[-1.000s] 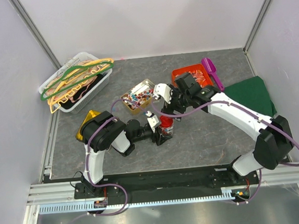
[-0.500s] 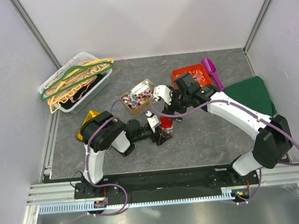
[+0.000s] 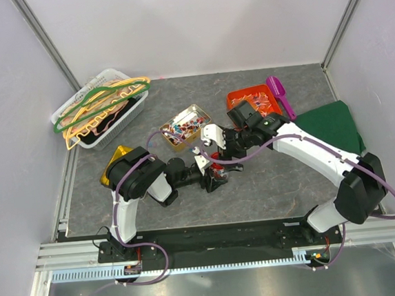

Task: Pack the candies
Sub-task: Screw the bottle lid onto the packing bottle.

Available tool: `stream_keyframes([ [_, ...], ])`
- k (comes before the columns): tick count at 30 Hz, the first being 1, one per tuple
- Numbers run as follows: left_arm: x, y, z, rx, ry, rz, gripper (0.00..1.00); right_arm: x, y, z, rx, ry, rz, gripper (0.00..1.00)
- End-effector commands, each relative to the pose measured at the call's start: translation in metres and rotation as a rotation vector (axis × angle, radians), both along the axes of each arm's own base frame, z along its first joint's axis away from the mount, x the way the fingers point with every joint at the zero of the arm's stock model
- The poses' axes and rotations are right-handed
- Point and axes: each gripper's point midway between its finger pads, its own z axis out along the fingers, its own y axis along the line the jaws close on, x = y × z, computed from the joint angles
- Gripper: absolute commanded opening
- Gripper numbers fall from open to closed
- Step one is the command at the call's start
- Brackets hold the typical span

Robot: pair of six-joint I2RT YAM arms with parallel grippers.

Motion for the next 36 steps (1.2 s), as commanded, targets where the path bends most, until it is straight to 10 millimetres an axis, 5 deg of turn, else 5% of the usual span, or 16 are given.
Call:
stream_keyframes([
  [1, 0.002, -0.009, 0.058, -0.171, -0.221, -0.039, 0.49, 0.008, 0.018, 0.011, 0.076, -0.017, 0.024, 0.88],
  [9, 0.0, -0.009, 0.058, -0.171, -0.221, -0.051, 0.49, 0.027, 0.036, 0.024, 0.192, 0.057, -0.065, 0.77],
  [18, 0.0, -0.01, 0.059, -0.173, -0.22, -0.05, 0.49, 0.034, 0.043, 0.001, 0.196, 0.15, -0.102, 0.6],
  [21, 0.001, -0.009, 0.059, -0.173, -0.219, -0.048, 0.49, 0.034, 0.042, 0.001, 0.208, 0.168, -0.105, 0.38],
  [36, 0.004, -0.009, 0.059, -0.173, -0.223, -0.034, 0.5, 0.03, 0.011, 0.002, 0.183, 0.265, -0.118, 0.37],
])
